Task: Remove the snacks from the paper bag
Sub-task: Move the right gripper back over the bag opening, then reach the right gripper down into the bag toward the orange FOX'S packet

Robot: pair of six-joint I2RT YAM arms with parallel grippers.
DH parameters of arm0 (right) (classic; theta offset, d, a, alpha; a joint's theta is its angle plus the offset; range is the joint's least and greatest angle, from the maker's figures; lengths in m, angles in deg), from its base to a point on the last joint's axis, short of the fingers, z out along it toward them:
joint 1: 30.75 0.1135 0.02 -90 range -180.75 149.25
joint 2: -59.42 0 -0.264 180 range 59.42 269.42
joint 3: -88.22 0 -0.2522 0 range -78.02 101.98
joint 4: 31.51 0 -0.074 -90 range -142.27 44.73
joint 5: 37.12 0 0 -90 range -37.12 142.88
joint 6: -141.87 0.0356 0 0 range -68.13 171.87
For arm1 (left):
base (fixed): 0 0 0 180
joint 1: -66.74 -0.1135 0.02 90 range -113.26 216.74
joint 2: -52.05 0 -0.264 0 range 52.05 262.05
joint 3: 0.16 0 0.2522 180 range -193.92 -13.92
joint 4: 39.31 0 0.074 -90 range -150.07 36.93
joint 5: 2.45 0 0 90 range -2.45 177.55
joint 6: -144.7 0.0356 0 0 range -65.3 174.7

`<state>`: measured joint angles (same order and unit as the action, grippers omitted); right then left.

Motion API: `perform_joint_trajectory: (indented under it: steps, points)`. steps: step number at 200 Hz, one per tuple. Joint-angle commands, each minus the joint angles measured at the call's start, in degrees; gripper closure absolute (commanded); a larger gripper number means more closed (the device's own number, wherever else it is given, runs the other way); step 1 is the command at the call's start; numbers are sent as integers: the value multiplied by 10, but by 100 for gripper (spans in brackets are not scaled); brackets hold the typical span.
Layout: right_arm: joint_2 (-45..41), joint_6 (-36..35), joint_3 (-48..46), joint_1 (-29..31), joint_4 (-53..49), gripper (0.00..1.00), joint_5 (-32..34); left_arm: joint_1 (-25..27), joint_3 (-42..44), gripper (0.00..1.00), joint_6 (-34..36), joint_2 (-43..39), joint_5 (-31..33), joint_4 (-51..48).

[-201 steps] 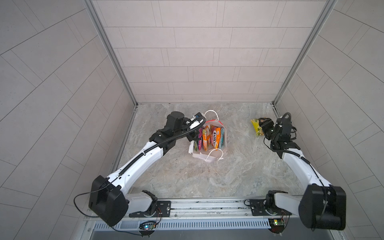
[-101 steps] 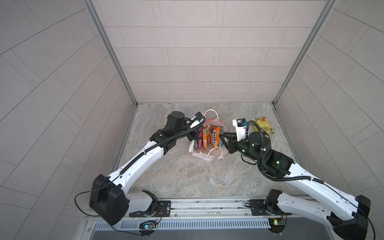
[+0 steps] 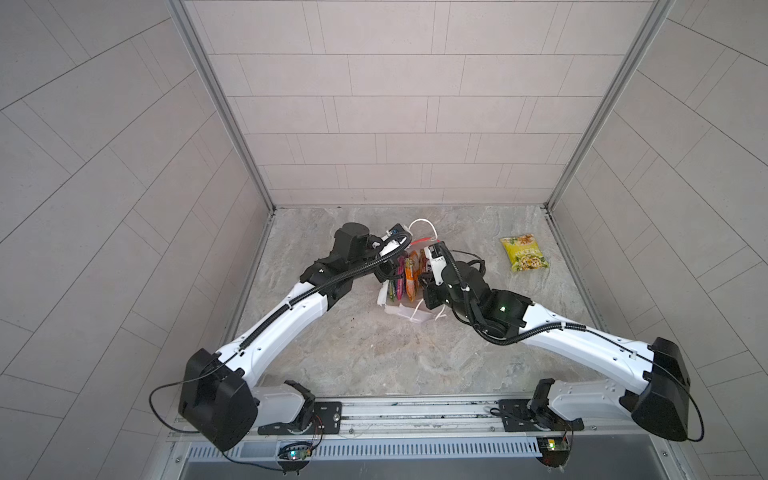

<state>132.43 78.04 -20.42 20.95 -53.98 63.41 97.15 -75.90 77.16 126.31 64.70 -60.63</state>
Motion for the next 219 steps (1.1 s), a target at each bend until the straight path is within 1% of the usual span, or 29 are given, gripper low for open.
perform_joint_trajectory:
  steps: [1, 41, 93, 108, 121, 133, 150, 177, 196, 219]
  points:
    - [11, 12, -11, 2, 55, 87, 31, 2, 2, 100, -7, -8, -6, 7]
    - [47, 11, -34, 2, 104, 86, 48, 2, 5, 100, -7, -10, -4, 9]
    - [95, 15, -33, 2, 123, 83, 59, 2, 5, 100, -8, -12, -8, 9]
    - [110, 17, -34, -1, 134, 79, 63, 2, 6, 100, -8, -14, -8, 9]
    - [123, 20, -29, -3, 136, 78, 60, 2, 7, 100, -8, -15, -8, 8]
    - [134, 20, -27, -4, 145, 75, 65, 2, 8, 100, -8, -16, -8, 9]
    - [154, 29, -17, -12, 144, 67, 58, 2, 9, 100, -8, -17, -7, 10]
    - [173, 30, -6, -15, 148, 62, 62, 2, 9, 100, -7, -17, -6, 10]
    - [185, 30, -2, -17, 151, 61, 76, 3, 9, 100, -7, -17, -5, 10]
    - [206, 32, 7, -21, 146, 62, 76, 2, 10, 100, -7, -17, -5, 10]
